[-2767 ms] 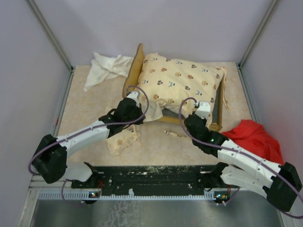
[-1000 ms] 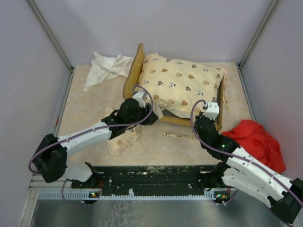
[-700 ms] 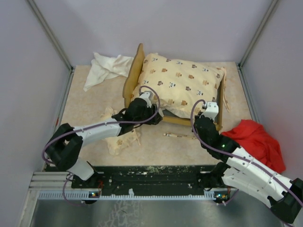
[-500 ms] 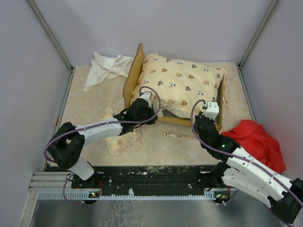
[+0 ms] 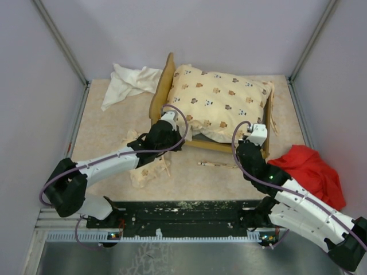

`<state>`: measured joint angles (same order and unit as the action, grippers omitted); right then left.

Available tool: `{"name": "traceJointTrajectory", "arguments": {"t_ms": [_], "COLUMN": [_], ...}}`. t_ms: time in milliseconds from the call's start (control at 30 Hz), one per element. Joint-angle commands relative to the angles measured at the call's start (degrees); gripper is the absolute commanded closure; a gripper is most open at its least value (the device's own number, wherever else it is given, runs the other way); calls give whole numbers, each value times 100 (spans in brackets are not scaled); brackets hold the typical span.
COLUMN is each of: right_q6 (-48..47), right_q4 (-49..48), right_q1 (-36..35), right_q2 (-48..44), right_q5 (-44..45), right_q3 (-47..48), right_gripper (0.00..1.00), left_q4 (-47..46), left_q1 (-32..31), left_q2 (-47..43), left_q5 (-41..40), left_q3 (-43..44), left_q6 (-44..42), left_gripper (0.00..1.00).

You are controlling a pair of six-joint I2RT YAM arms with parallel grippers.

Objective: Set up the pet bed

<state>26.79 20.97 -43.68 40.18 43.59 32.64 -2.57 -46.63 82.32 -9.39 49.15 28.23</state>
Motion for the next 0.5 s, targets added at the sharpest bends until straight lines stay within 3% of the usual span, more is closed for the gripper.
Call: {"name": "traceJointTrajectory", "arguments": {"t_ms": [0, 300, 467], "right_q6": [75, 126, -92], "right_q4": [86, 324, 619], "right_q1": [69, 229, 280], "right_q2": [-37, -84, 16], "right_q5": [525, 582, 665], "right_q3": [301, 437, 810], "right_gripper": [100, 100, 100], "left_q4": [296, 1034, 816], "left_q1": [-4, 180, 234], "left_q2": [-193, -367, -703], "left_q5": [-89, -104, 204], "left_q3": [49, 194, 3], "left_q6": [-87, -62, -266], "left_gripper": [100, 100, 100]}}
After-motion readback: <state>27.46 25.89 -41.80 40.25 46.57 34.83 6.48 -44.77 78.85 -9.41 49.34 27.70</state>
